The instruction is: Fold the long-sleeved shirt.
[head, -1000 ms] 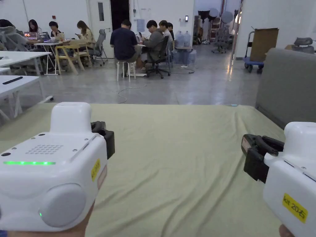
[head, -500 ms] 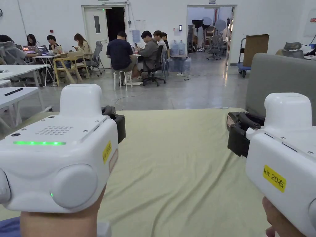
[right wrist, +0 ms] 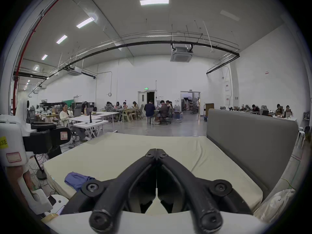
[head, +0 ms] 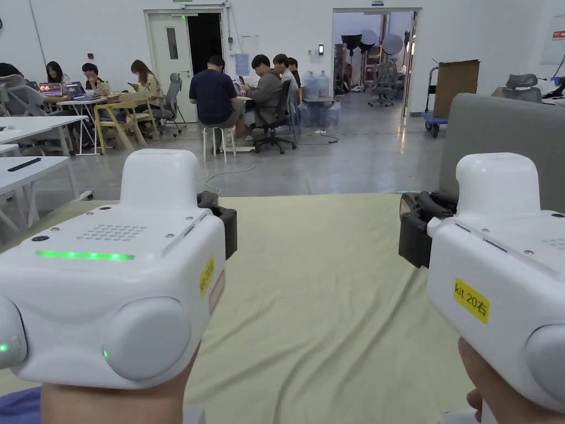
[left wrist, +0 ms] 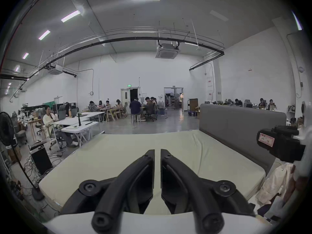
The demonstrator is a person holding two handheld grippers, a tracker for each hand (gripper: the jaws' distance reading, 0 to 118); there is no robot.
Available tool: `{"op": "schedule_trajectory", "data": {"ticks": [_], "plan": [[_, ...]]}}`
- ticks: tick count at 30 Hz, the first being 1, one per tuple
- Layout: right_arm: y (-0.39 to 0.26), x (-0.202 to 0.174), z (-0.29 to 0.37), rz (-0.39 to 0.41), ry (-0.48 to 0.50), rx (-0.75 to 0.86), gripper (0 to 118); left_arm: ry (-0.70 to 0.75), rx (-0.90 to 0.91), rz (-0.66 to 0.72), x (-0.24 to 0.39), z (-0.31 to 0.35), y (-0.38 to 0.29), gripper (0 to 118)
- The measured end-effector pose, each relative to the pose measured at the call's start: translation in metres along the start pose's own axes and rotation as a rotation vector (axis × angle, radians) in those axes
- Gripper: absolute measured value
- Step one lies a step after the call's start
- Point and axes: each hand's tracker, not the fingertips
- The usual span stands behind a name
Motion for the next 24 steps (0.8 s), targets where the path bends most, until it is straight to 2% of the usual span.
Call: {"op": "schedule_trajectory", "data": {"ticks": [3, 4, 5, 6, 7, 8, 9, 16, 24], "plan": [[0.005, -0.003, 0.000, 0.016, -0.003, 0.018, 0, 0.001, 0.019, 0.010, 0.002, 0.006, 0.002, 4], [0.007, -0.004, -0.001, 0.027, -0.005, 0.024, 5, -0.013, 0.035, 0.016, 0.001, 0.007, 0.003, 4], [0.009, -0.004, -0.002, 0.025, -0.002, 0.028, 31, -0.019, 0.071, 0.027, 0.000, 0.007, 0.003, 14], [0.011, -0.004, -0.005, 0.016, 0.029, 0.003, 92, -0.030, 0.076, 0.045, 0.000, 0.006, 0.004, 68], [0.011, 0.001, -0.007, 0.010, 0.049, -0.068, 118, -0.018, 0.046, 0.049, -0.003, 0.001, 0.004, 116], [0.011, 0.001, -0.012, -0.015, 0.106, -0.013, 116, -0.086, 0.130, 0.057, -0.003, 0.009, 0.007, 114], [0.011, 0.003, -0.015, -0.057, 0.098, -0.038, 118, -0.037, 0.062, 0.054, -0.005, 0.011, 0.008, 116], [0.014, -0.006, -0.017, -0.045, 0.047, -0.061, 118, 0.049, 0.087, -0.021, 0.005, 0.017, 0.009, 118], [0.017, -0.009, -0.016, -0.092, 0.017, -0.079, 118, 0.053, 0.086, -0.008, -0.004, 0.019, 0.011, 118]]}}
